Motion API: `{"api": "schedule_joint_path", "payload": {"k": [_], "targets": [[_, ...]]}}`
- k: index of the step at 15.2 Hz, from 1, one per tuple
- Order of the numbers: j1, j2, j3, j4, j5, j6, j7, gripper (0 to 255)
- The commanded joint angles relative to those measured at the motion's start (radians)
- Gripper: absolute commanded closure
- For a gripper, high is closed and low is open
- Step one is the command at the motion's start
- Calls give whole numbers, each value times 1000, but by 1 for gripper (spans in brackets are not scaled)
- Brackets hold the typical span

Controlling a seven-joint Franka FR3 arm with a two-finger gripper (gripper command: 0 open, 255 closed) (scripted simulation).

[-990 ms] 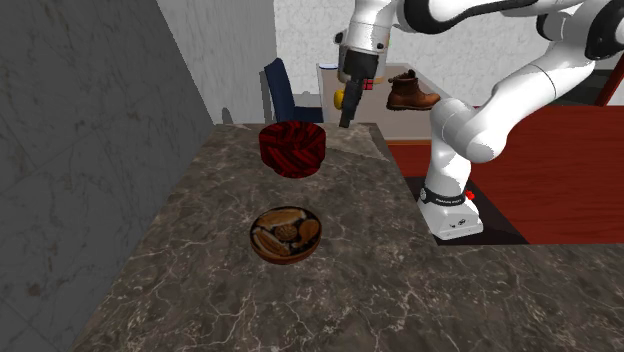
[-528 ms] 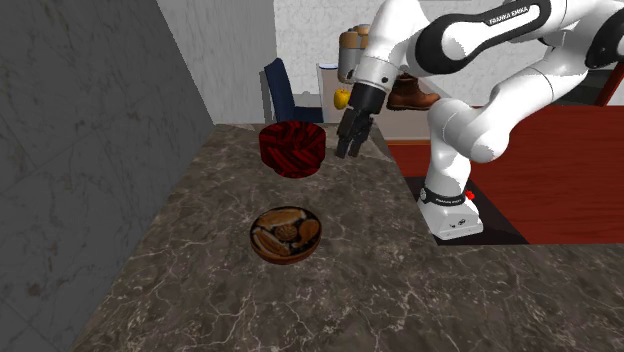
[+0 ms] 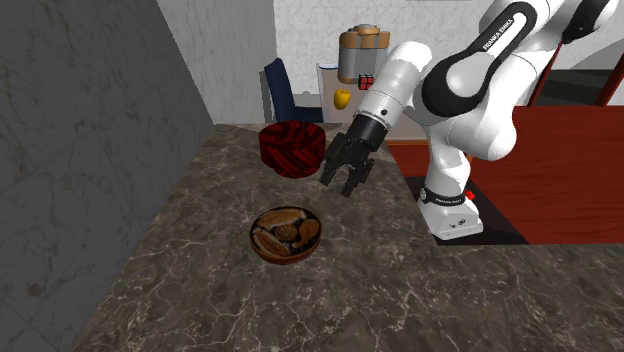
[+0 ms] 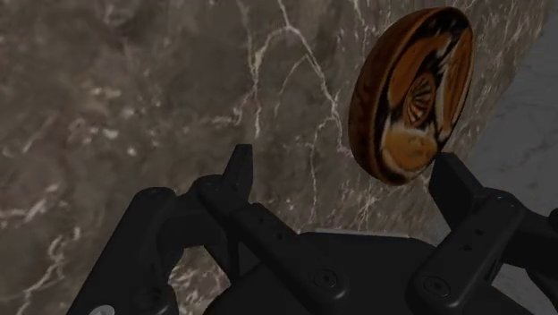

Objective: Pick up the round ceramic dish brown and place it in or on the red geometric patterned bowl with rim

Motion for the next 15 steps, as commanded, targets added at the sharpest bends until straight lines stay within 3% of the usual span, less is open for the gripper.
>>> {"api": "schedule_joint_path", "payload": {"k": [1,2,3,5,9,10,15], "targets": [[253,157,-122,56,234,271,-104,0],[507,202,-322,94,330,426,-197,0],[617,213,-426,100,299,481,-192,0],[777,228,-589,104,209,558,-144,0],[967,268,-808,108,11,639,-8,0],[992,274,-838,110,-12,648,7,0],[992,274,-838,110,-12,648,7,0]]}}
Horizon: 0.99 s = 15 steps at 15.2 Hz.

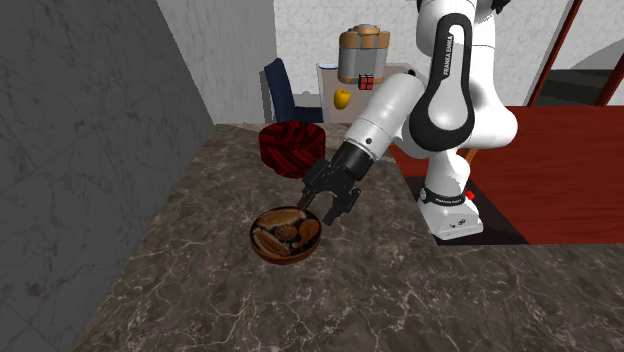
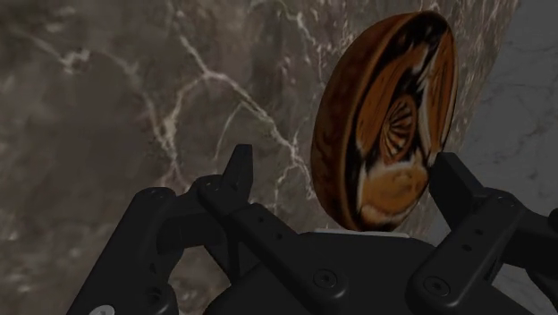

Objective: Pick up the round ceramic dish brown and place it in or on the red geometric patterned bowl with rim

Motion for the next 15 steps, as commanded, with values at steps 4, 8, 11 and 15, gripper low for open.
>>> {"api": "schedule_joint_path", "payload": {"k": [4,8,11,15], "targets": [[2,0,-2,0,-2,1,1,255],[1,0,-2,0,-1,1,1,255],[3,1,-3,0,-2,1,2,255],[-147,6,168,33,137,-79,-87,255]]}}
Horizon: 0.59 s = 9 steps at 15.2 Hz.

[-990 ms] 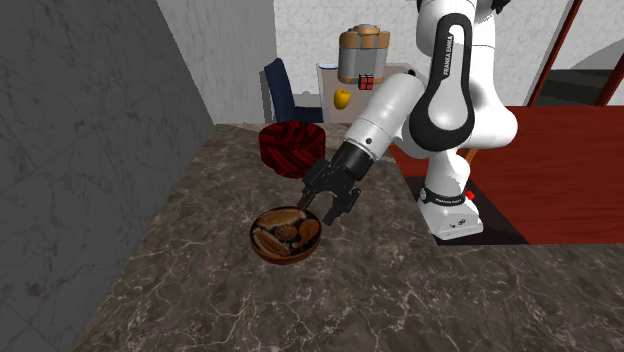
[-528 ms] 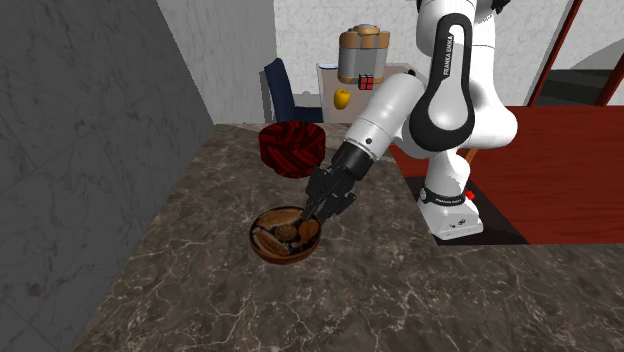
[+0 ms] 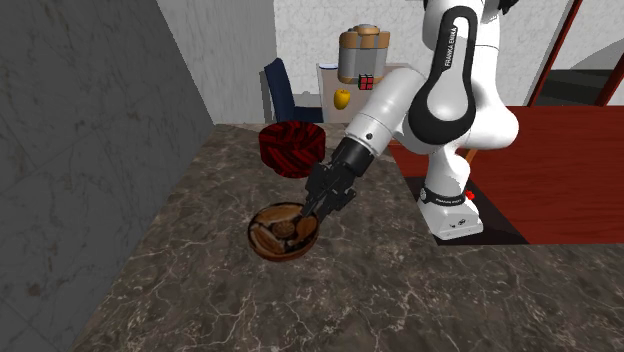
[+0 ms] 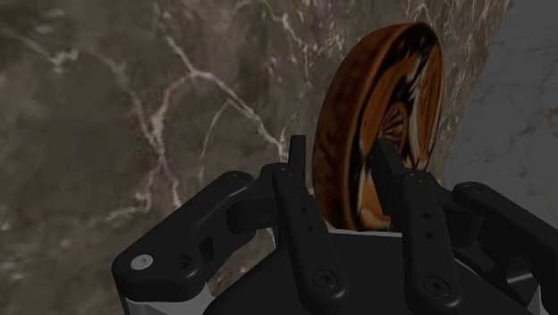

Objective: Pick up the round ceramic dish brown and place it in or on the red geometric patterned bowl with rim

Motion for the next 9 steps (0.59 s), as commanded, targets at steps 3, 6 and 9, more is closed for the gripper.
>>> {"api": "schedule_joint_path", "payload": {"k": [3,6,9], "targets": [[-296,14,306,51,214,-147,-134,255],[-637,-6,615,59,222,-303,-81,255],[-779,-56,723,49,96,-388,57,255]]}}
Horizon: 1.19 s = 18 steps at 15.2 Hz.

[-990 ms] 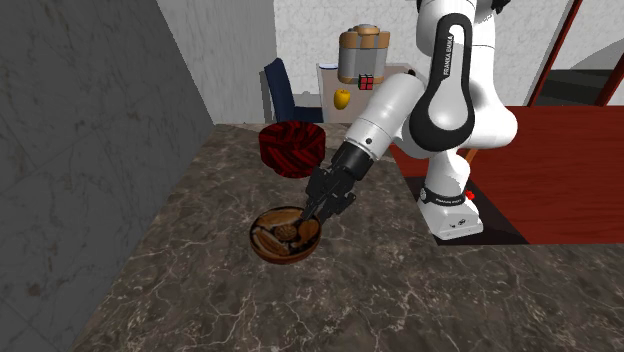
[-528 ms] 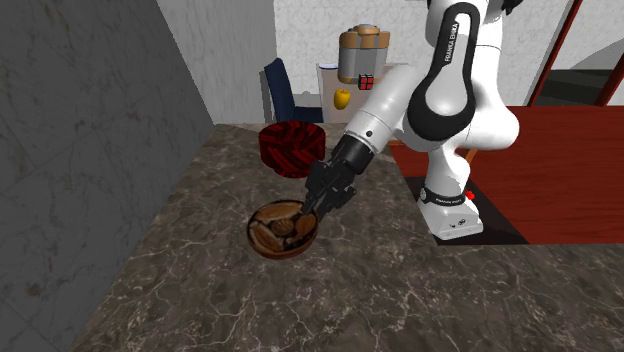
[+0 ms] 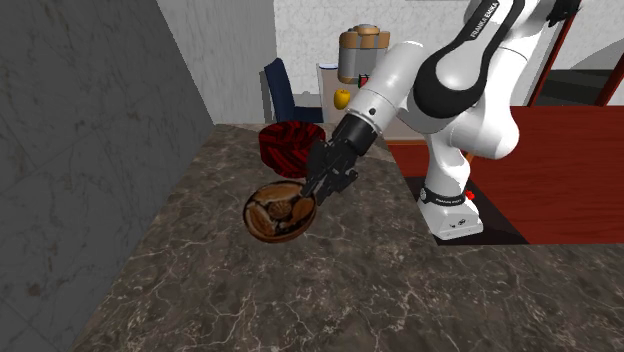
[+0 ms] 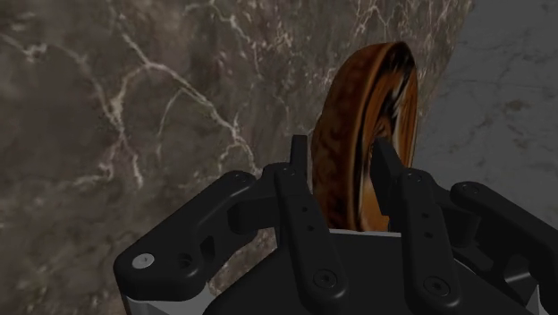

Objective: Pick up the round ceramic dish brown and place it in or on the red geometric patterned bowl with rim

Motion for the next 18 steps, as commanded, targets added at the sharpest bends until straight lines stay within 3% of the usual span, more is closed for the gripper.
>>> {"api": "schedule_joint_path", "payload": {"k": [1,8,18], "targets": [[-92,-32,72,-1,-66,-58,77,255],[-254,-128,170,27,-208,-212,226,255],[-373,-217,206,105,-333,-390,346,255]]}}
